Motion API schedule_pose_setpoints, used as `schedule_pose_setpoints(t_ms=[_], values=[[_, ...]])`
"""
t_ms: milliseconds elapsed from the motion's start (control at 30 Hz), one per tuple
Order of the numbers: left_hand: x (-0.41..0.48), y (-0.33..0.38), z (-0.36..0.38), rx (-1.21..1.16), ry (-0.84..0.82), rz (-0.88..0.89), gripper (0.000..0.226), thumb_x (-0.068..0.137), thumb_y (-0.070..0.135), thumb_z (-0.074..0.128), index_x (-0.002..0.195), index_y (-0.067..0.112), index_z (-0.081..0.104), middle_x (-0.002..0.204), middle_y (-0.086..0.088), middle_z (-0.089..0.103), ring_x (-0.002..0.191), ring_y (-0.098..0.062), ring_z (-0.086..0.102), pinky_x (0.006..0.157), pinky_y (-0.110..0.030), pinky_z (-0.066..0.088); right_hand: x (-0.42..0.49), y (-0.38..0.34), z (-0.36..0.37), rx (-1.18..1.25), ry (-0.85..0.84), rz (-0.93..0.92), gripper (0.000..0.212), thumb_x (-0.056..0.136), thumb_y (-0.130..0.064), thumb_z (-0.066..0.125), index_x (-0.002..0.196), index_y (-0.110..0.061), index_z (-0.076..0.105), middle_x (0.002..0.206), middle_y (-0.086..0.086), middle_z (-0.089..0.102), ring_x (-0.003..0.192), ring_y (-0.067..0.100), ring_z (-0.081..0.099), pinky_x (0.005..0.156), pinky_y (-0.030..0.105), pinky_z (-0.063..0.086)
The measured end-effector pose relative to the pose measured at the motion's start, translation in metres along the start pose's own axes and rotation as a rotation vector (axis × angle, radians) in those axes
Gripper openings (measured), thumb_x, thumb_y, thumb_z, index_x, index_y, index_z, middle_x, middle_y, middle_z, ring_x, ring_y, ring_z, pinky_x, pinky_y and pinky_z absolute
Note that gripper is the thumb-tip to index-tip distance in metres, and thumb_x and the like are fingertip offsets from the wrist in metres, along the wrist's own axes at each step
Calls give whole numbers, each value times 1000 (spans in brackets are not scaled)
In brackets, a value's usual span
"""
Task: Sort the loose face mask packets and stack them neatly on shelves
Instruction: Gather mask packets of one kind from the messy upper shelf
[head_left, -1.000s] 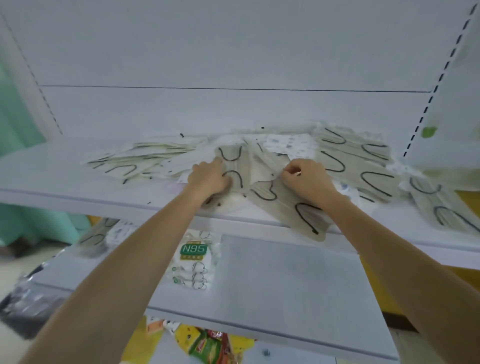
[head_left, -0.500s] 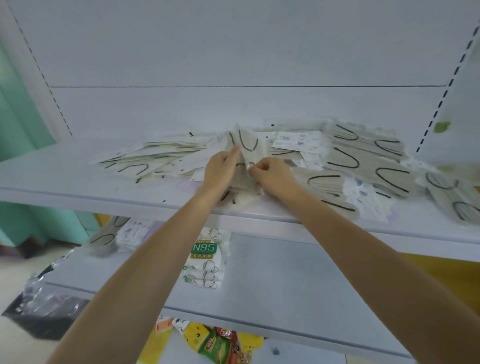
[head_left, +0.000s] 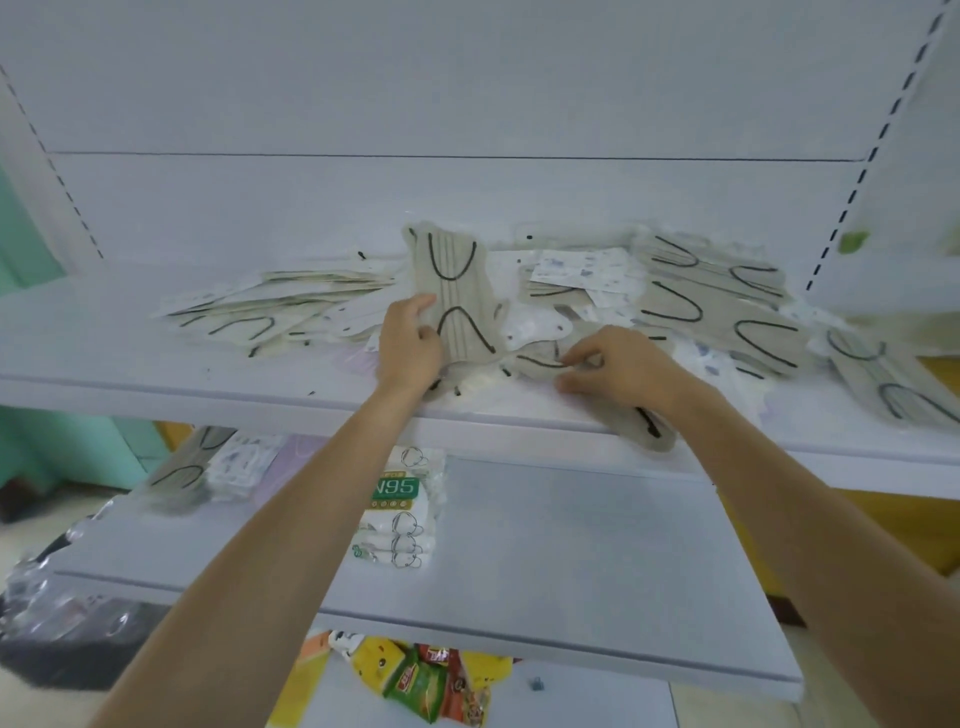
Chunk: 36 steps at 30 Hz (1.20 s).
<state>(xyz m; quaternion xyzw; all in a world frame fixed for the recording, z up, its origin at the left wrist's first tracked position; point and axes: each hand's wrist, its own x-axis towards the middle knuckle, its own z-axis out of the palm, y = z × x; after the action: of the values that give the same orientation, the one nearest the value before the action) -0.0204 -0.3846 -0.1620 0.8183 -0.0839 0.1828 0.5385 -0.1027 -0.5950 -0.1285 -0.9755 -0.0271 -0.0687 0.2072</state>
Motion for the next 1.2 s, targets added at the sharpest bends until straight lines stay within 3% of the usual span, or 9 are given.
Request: schedule_pose_setpoints(t_ms=[167,333,433,600,667,733,833,933,1200], values=[[3,-4,-2,-38,-34,-22,46,95,-3,33,139,7,40,145,-8,36,135,-16,32,100,-11,20,0,-2,-25,408,-12,-16,10,77,-36,73,76,-27,74,68,-13,67,62,-3,57,55,7,40],[-3,1,-2,-64,-86,23,43,97,5,37,139,11,40,142,-1,36,129,-6,35,102,-12,22,10,-8,-47,979,376,110,10,83,-24,68,76,-17,71,56,-7,61,48,6,54,48,16,42],[-8,7,-5,-177,-152,38,33,99,29,43,131,22,48,129,12,43,106,18,41,89,-2,29,36,-33,-29,806,581,165,20,85,-27,62,82,-9,70,64,-6,58,61,8,52,57,21,39],[-13,16,-6,-185,-192,84,9,94,28,54,93,37,56,97,24,56,91,17,51,77,-8,40,65,-74,15,846,102,162,33,94,-26,52,120,-8,60,109,5,62,97,22,64,87,34,52],[-11,13,-6,-167,-155,127,36,89,6,57,86,42,52,85,25,55,83,19,56,64,-6,46,62,-67,16,761,95,113,37,94,-23,52,128,-9,54,122,7,60,97,16,62,86,28,48],[-9,10,-7,-209,-149,58,45,88,-4,49,106,37,54,102,17,56,102,0,61,73,-18,54,53,-44,6,510,120,76,39,92,-21,56,129,-11,53,126,8,58,109,17,57,91,26,40],[-5,8,-8,-219,-198,-18,72,90,-3,49,148,29,21,133,8,43,120,-21,52,86,-32,53,40,-2,-12,90,21,140,47,88,-22,61,132,-14,50,135,7,52,123,22,48,96,27,35],[0,5,-4,-125,-213,-3,66,90,-4,47,147,24,27,147,0,36,133,-19,40,107,-41,39,33,19,-16,-44,-68,214,58,85,-29,65,137,-15,44,139,8,47,125,26,45,100,31,34],[2,0,-2,-76,-222,29,44,89,-4,46,126,18,55,135,-3,50,125,-19,47,107,-40,39,37,22,-16,-71,-33,184,61,82,-32,69,136,-16,45,131,8,52,120,27,46,99,35,37]])
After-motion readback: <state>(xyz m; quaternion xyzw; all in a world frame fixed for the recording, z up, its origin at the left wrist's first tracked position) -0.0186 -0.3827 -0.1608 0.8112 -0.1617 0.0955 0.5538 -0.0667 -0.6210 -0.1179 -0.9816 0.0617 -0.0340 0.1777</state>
